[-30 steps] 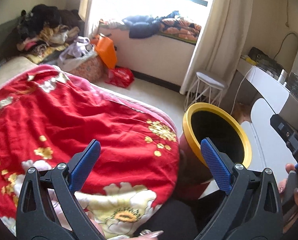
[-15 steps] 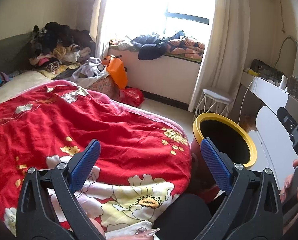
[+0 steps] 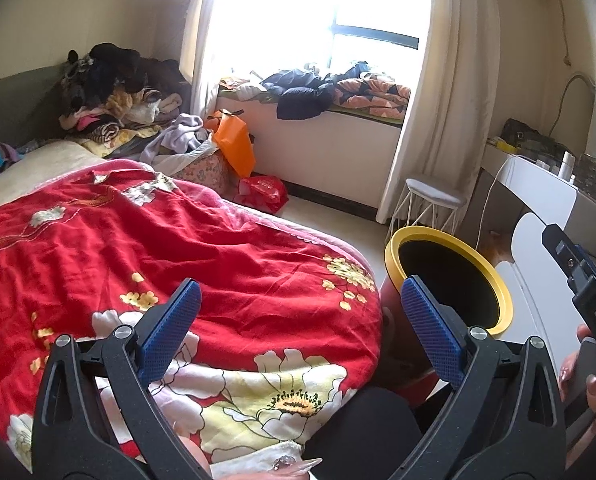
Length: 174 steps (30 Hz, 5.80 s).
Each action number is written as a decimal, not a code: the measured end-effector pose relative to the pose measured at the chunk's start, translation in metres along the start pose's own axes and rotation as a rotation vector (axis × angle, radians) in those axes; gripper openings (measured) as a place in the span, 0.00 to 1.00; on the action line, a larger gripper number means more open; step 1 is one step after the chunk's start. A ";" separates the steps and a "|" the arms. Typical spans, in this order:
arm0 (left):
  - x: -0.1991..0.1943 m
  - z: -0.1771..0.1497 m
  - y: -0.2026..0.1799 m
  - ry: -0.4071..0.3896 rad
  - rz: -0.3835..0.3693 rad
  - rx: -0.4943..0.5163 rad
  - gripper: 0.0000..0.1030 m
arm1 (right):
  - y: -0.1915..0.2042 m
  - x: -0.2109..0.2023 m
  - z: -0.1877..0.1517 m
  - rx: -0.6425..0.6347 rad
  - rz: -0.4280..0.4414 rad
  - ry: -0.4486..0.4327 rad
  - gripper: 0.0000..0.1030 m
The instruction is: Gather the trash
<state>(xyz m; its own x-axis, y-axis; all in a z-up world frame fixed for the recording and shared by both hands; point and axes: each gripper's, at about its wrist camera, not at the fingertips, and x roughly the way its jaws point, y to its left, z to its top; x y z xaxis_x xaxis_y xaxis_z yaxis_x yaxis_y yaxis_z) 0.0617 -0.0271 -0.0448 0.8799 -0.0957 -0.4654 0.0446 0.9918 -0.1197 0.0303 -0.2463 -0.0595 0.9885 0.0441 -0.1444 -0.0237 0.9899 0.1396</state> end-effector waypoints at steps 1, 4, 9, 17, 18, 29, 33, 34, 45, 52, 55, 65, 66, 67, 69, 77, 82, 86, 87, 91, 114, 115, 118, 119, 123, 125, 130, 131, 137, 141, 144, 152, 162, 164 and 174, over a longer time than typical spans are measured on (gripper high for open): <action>0.000 0.000 0.000 0.000 0.001 0.000 0.90 | 0.000 0.001 0.000 0.002 0.000 0.002 0.94; 0.000 0.000 0.001 0.000 0.003 -0.002 0.90 | -0.001 0.002 -0.001 0.008 -0.004 0.004 0.94; 0.000 -0.001 0.002 -0.004 0.006 -0.006 0.90 | -0.002 0.002 -0.002 0.015 -0.007 0.003 0.94; 0.001 -0.001 0.004 -0.001 0.011 -0.009 0.90 | -0.003 0.001 -0.002 0.016 -0.007 0.003 0.94; 0.001 -0.001 0.004 -0.002 0.013 -0.011 0.90 | -0.002 0.001 -0.002 0.016 -0.007 0.002 0.94; -0.001 -0.003 0.004 -0.001 0.019 -0.018 0.90 | -0.003 0.002 -0.002 0.019 -0.008 0.002 0.94; -0.001 -0.003 0.004 -0.002 0.021 -0.019 0.90 | -0.004 0.002 -0.003 0.018 -0.009 0.003 0.94; -0.001 -0.003 0.004 -0.002 0.019 -0.019 0.90 | -0.004 0.002 -0.002 0.018 -0.008 0.002 0.94; -0.001 -0.003 0.004 -0.001 0.024 -0.018 0.90 | -0.004 0.002 -0.002 0.019 -0.008 0.002 0.94; -0.002 -0.003 0.005 -0.001 0.023 -0.019 0.90 | -0.003 0.001 -0.002 0.020 -0.008 0.002 0.94; -0.001 -0.003 0.005 -0.001 0.023 -0.018 0.90 | -0.003 0.001 -0.003 0.020 -0.008 0.002 0.94; -0.002 -0.003 0.006 -0.003 0.024 -0.020 0.90 | -0.003 0.000 -0.003 0.020 -0.009 0.002 0.94; -0.002 -0.003 0.006 -0.004 0.023 -0.020 0.90 | -0.003 0.000 -0.003 0.021 -0.010 0.001 0.94; -0.002 -0.003 0.006 -0.004 0.023 -0.020 0.90 | -0.003 0.000 -0.003 0.021 -0.009 0.000 0.94; -0.003 -0.002 0.007 -0.006 0.023 -0.022 0.90 | -0.003 0.000 -0.002 0.021 -0.009 0.001 0.94; -0.008 0.008 0.010 -0.022 0.050 -0.033 0.90 | 0.006 0.001 -0.001 0.004 0.006 0.002 0.94; -0.013 0.017 0.028 -0.010 0.075 -0.094 0.90 | 0.030 0.012 0.006 -0.023 0.091 0.058 0.94; -0.016 0.013 0.084 0.055 0.197 -0.209 0.90 | 0.098 0.044 0.011 -0.089 0.311 0.224 0.94; -0.017 0.010 0.105 0.077 0.256 -0.242 0.90 | 0.117 0.051 0.009 -0.115 0.361 0.262 0.94; -0.035 -0.015 0.207 0.161 0.573 -0.374 0.90 | 0.247 0.086 -0.024 -0.258 0.683 0.539 0.94; -0.079 -0.132 0.396 0.350 1.101 -0.619 0.91 | 0.523 0.062 -0.210 -0.719 0.920 0.742 0.95; -0.079 -0.132 0.396 0.350 1.099 -0.619 0.91 | 0.507 0.059 -0.213 -0.716 0.922 0.742 0.95; -0.079 -0.131 0.393 0.348 1.099 -0.620 0.91 | 0.499 0.057 -0.211 -0.714 0.922 0.742 0.95; -0.080 -0.131 0.395 0.346 1.099 -0.620 0.91 | 0.499 0.058 -0.210 -0.714 0.922 0.742 0.95; -0.080 -0.132 0.398 0.336 1.092 -0.627 0.91 | 0.503 0.058 -0.211 -0.716 0.920 0.741 0.95; -0.080 -0.132 0.399 0.339 1.095 -0.624 0.91 | 0.501 0.058 -0.210 -0.716 0.920 0.740 0.95; -0.080 -0.130 0.397 0.346 1.106 -0.614 0.91 | 0.501 0.058 -0.211 -0.716 0.921 0.739 0.95; -0.080 -0.130 0.397 0.345 1.105 -0.614 0.91 | 0.501 0.058 -0.211 -0.716 0.920 0.740 0.95; -0.080 -0.130 0.397 0.346 1.106 -0.613 0.91 | 0.501 0.057 -0.211 -0.716 0.920 0.739 0.95; -0.079 -0.131 0.397 0.345 1.105 -0.615 0.91 | 0.501 0.058 -0.211 -0.718 0.920 0.738 0.95; -0.079 -0.130 0.397 0.345 1.107 -0.611 0.91 | 0.502 0.058 -0.211 -0.717 0.920 0.739 0.95; -0.079 -0.130 0.398 0.345 1.105 -0.614 0.91 | 0.502 0.058 -0.211 -0.717 0.919 0.739 0.95; -0.079 -0.130 0.399 0.345 1.107 -0.611 0.91 | 0.503 0.058 -0.211 -0.718 0.919 0.738 0.95; -0.078 -0.130 0.399 0.346 1.108 -0.610 0.91 | 0.503 0.058 -0.211 -0.718 0.919 0.738 0.95; -0.079 -0.129 0.399 0.346 1.107 -0.611 0.91 | 0.503 0.058 -0.211 -0.717 0.919 0.739 0.95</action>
<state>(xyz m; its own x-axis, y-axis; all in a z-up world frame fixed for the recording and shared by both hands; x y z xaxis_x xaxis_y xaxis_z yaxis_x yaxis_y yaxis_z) -0.0511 0.3657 -0.1693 0.1411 0.6326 -0.7615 -0.9195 0.3688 0.1360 0.0440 0.2830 -0.2041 0.2729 0.5508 -0.7888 -0.9123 0.4085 -0.0304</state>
